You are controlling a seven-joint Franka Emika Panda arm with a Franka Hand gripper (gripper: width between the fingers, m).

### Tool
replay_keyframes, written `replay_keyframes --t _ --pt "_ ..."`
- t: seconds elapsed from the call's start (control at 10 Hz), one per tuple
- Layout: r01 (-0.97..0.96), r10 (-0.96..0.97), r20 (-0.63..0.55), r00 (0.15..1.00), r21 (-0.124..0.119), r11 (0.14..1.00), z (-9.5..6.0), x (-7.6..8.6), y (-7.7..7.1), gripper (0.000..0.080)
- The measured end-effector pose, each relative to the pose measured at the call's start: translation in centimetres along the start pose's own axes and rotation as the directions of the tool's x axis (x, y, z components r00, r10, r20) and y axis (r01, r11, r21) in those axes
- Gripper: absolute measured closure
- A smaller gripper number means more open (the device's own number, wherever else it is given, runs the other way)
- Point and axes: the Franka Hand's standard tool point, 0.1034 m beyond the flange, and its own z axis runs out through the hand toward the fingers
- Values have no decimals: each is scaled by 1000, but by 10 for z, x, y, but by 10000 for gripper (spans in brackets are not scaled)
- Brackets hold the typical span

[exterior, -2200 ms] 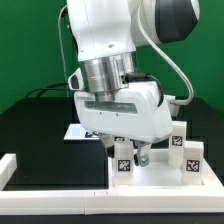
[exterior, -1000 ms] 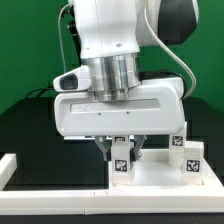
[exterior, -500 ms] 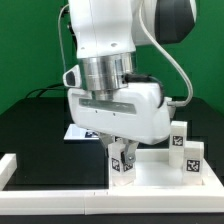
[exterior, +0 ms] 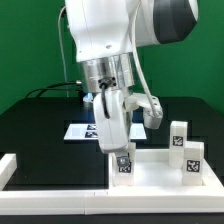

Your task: Assemble square table

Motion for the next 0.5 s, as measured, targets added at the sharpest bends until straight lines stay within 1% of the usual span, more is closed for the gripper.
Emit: replay_keyframes --t 0.1,0.2,0.3,0.4,0.5 --pt "20 -20 0 1000 0 1000 0 0 0 509" --pt "93 -93 0 996 -5 996 1 0 1 453" --pt "245 -244 15 970 -32 969 2 -2 6 245" --pt "429 -429 22 903 -42 902 2 -3 6 245" --pt "580 -579 34 815 -45 814 3 -5 7 168"
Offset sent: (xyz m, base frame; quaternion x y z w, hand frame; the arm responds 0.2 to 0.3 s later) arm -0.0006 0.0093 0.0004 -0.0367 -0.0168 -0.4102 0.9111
